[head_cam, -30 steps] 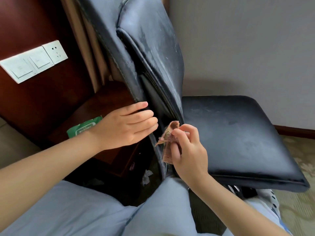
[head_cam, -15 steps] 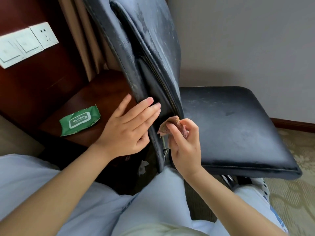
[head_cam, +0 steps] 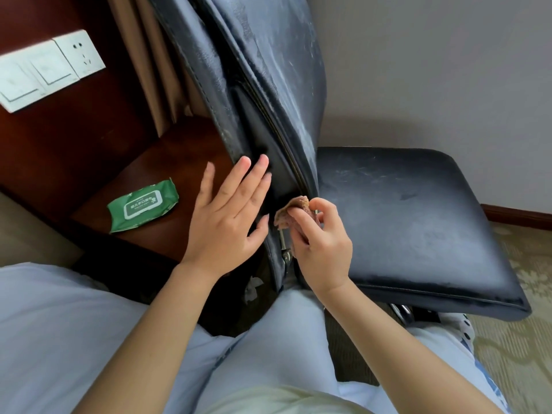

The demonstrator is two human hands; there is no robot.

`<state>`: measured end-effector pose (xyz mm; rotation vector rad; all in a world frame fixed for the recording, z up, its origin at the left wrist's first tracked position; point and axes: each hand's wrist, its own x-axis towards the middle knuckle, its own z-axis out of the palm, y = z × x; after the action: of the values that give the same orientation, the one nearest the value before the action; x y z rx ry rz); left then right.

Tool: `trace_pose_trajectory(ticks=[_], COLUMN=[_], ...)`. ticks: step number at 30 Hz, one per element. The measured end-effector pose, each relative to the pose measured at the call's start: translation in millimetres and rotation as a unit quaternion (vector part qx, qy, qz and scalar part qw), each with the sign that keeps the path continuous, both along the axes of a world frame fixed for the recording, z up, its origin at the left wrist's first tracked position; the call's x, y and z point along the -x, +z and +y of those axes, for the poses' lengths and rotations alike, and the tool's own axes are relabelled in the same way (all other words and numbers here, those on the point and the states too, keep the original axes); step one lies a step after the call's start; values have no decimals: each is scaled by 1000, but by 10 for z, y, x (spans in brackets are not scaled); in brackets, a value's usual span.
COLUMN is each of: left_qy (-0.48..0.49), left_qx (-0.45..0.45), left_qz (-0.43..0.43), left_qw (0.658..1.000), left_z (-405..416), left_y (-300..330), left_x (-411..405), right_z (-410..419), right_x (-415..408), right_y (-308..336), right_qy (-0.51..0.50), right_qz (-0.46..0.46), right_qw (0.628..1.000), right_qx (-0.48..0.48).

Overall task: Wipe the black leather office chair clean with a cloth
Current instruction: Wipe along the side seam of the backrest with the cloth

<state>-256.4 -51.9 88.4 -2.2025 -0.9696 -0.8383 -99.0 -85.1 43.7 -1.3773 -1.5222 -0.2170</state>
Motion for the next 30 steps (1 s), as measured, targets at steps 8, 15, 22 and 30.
trace_pose_trajectory(ticks=[8,15,22,30], left_qy=[-10,15,30,44], left_qx=[44,43,52,62], left_qz=[-40,-101,-98,-92], left_qw=[998,994,993,993], left_z=[-43,-89,-119,-134], left_y=[-22,-152,-173,-222], left_x=[-41,-119,-132,-123], right_z=[13,-40,69,70], right_x=[18,12,54,48], right_y=[-8,-339,-251,-455], right_qy=[7,76,-18,-18], right_qz=[7,-41,-122,-142], right_qw=[1000,988,992,990], right_qx=[28,126,-33,11])
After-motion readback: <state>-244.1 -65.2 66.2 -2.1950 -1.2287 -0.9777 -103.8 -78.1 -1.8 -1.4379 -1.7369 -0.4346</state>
